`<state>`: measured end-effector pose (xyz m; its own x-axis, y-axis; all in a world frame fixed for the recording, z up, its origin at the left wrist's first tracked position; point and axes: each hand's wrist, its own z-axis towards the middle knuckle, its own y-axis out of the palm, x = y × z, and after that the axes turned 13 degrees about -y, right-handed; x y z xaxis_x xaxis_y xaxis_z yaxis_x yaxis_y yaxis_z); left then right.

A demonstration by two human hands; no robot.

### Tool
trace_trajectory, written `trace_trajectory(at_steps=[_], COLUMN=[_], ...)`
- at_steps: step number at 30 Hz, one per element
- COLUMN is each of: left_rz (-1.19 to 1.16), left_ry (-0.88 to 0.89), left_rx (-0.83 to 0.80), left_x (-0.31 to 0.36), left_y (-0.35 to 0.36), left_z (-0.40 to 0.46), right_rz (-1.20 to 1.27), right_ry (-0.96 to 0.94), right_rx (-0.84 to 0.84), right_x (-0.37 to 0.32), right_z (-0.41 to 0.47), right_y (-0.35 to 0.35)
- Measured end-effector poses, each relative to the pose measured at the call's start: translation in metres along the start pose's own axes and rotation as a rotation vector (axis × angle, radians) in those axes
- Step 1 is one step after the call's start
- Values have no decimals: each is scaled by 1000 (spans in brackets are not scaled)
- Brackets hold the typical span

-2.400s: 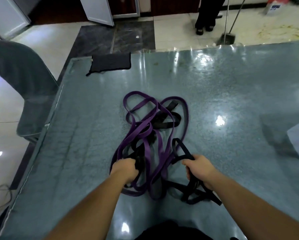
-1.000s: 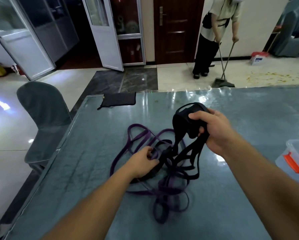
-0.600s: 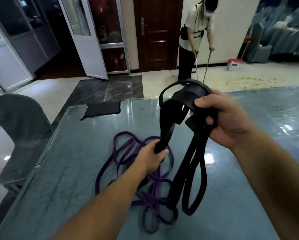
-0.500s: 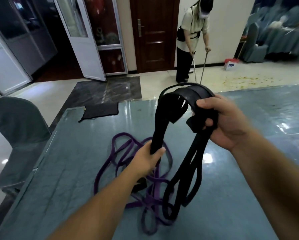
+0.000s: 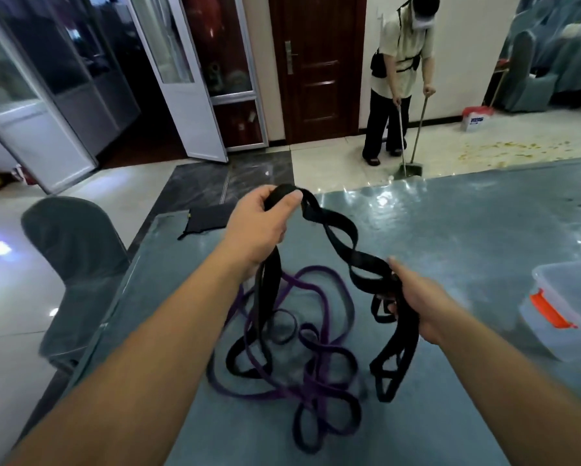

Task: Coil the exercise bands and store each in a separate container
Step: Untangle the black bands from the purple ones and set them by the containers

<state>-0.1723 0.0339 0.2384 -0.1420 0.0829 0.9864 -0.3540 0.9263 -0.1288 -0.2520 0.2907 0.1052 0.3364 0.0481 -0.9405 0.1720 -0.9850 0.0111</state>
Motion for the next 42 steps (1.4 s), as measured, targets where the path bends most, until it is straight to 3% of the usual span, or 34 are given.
trace_trajectory(at_steps=[7,13,19,22,28,35,42], left_rz=[-223,-297,-477,-430,-153,-110,-222], left_ry=[50,-233,-425,-429,-505,-334,-197], left_rx=[42,37,-118,-114,-272,-159,19], left_x=[64,74,57,47,5,-4,18], left_y=[4,35,53,46,46,64,75], left_z=[-5,-5,-13,-14,-28,-25,-26], right_rz=[29,173,14,41,163,77,159], right_ry=[39,-310,-518,-496,-518,-531,-486], right_rx=[-16,-114,-246,-232,-253,-261,-211], right_x=[20,-21,-44,-44,-56,-66,-75], right_z=[-15,-46,-60,-59,-57,-59,-60], right_y=[2,38,74,75,61,51,33])
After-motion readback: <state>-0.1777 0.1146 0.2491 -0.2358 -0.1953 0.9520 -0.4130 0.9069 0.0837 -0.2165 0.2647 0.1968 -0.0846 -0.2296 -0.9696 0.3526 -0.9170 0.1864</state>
